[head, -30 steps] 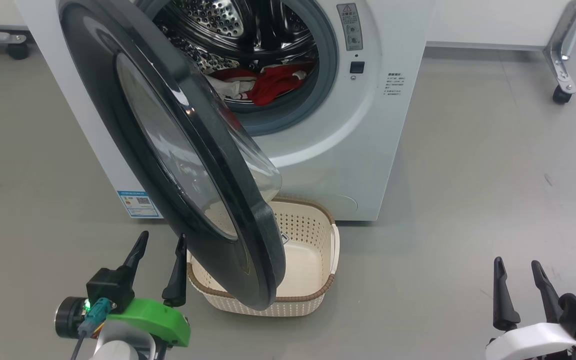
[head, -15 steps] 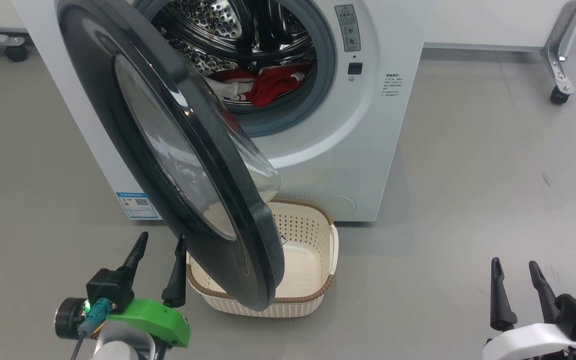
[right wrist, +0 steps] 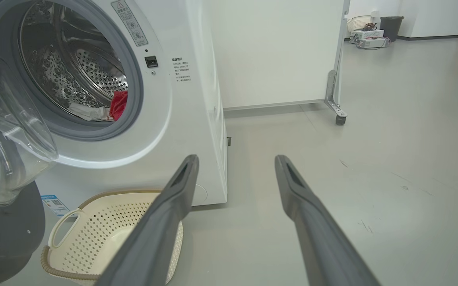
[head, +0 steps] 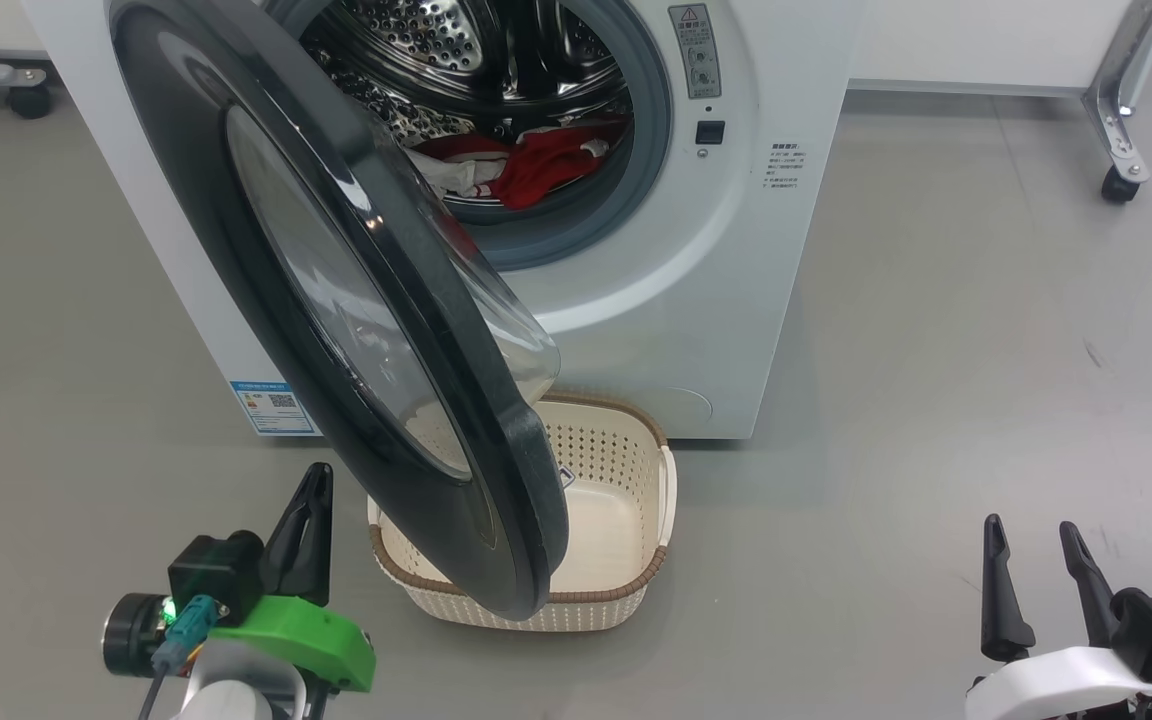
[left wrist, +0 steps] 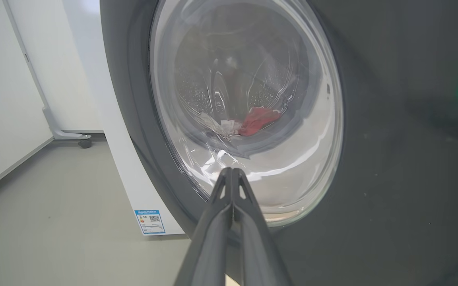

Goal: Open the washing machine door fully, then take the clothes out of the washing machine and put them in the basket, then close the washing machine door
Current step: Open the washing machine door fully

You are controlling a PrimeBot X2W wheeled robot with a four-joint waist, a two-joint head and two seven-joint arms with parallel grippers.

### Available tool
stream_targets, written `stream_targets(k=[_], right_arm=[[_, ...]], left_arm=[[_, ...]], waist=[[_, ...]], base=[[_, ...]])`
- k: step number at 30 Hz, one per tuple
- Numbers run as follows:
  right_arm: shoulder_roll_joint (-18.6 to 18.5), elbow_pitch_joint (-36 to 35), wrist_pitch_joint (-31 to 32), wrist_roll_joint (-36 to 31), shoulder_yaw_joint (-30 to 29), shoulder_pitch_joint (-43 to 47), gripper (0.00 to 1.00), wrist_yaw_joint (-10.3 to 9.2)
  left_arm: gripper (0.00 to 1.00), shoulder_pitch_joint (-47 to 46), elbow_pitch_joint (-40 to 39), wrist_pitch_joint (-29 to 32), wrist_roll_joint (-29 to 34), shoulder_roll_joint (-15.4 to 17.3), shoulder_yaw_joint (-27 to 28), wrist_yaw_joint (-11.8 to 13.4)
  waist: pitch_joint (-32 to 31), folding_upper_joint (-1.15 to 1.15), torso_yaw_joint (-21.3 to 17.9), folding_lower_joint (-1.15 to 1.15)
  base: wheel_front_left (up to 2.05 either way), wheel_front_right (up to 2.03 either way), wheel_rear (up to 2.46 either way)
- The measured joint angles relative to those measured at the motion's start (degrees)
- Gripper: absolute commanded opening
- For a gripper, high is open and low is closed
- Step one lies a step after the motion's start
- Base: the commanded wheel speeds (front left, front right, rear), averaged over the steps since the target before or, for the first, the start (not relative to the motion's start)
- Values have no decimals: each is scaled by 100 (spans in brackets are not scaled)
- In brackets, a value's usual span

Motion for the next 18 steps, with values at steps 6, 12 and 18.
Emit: stream_targets(k=[6,12,18], right_arm=[[40,0,0,-24,-35,0,100,9],[65,0,0,-48,-71,-1,100,48],[90,-2,-1,-55,-168,2,100,48]], left_arm=[[0,-6,-201,0,0,0,114,75],[0,-47,-700,0,37,0,305,194],[0,-431,-1588,-3,270,0,376,246]], waist=[[1,0,7,0],[-10,0,30,0],[-34,0,80,0]], base=[[0,0,0],[0,0,0],[0,0,0]])
